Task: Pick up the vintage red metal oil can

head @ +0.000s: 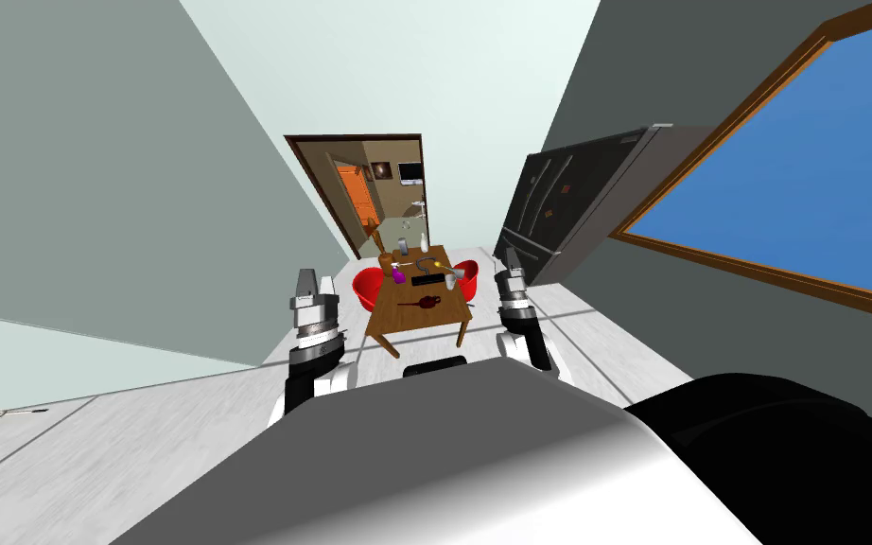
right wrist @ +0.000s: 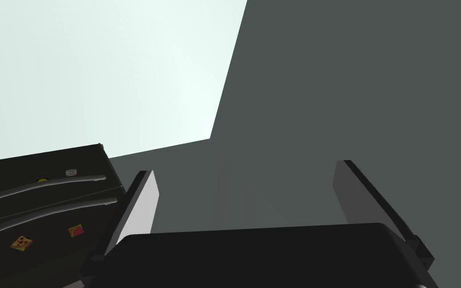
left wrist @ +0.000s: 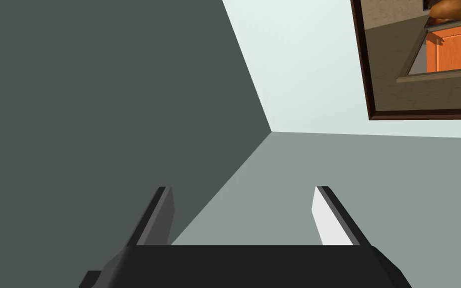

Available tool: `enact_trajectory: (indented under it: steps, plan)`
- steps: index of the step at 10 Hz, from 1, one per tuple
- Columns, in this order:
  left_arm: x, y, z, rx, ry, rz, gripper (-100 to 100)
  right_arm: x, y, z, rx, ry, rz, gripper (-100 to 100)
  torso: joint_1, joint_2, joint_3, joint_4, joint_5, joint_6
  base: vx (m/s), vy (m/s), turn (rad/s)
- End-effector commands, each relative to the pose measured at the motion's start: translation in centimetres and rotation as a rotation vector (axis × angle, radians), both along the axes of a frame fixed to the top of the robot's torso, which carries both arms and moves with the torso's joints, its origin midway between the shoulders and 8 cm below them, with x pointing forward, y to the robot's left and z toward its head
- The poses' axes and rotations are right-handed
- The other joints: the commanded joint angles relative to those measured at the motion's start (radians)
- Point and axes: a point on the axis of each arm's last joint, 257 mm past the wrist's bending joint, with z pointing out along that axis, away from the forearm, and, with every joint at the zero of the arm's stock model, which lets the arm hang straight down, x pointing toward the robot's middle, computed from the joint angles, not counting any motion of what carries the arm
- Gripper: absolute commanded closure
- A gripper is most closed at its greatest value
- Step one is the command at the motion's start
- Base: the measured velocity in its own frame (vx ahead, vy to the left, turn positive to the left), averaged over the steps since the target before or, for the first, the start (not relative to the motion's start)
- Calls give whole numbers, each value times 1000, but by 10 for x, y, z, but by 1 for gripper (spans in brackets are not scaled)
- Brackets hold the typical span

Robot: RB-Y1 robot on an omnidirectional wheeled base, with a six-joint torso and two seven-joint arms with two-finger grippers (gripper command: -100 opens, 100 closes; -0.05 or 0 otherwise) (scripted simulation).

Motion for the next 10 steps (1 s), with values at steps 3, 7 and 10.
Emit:
enact_trajectory:
  steps: [3, 7, 10]
  plan:
    - [14, 22, -39, 50, 130, 13, -100, 0, 0, 0, 0, 0, 0, 0, -2, 0, 0, 0, 0, 0, 2, -34, -125]
    - [26, 61, -90, 87, 296, 57, -100, 0, 0, 0, 0, 0, 0, 0, -4, 1, 1, 0, -1, 0, -11, -52, -145]
    - [29, 101, -131, 107, 432, 108, -100, 0, 0, 0, 0, 0, 0, 0, -3, 1, 1, 0, -1, 1, -10, -46, -152]
